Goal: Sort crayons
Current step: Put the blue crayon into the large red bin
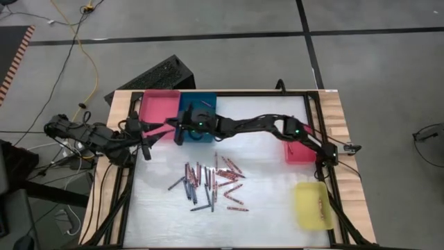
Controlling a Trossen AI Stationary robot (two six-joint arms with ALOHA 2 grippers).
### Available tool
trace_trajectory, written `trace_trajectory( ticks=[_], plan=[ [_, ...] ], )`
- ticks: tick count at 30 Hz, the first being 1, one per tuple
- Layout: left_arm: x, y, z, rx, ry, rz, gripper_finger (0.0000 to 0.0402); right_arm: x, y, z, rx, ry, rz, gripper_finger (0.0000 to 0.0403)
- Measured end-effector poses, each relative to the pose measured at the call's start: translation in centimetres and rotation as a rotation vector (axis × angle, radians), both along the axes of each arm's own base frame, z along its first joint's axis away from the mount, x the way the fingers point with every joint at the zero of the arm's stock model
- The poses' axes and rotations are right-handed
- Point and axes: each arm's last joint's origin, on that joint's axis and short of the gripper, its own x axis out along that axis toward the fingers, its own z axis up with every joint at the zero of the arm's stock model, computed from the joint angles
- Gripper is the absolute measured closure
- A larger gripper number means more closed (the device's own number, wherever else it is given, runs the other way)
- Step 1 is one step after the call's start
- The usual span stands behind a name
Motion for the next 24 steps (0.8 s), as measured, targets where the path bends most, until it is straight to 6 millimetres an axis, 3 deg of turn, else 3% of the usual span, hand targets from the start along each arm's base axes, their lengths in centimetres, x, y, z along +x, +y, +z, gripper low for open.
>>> trace_trajectory(
  ticks=[6, 12, 24],
  plan=[
    [0.0, 0.0, 0.0, 0.001, 0.004, 0.000, 0.0252, 1.6, -1.0, -2.0, 0.019, 0.046, -0.013, 0.0395],
    [0.0, 0.0, 0.0, 0.002, 0.005, -0.001, 0.0252, 1.9, -1.8, -4.3, 0.065, 0.122, -0.035, 0.0394],
    [0.0, 0.0, -0.1, -0.005, 0.005, 0.000, 0.0252, 1.3, -3.8, -4.8, 0.107, 0.186, -0.079, 0.0392]
  ],
)
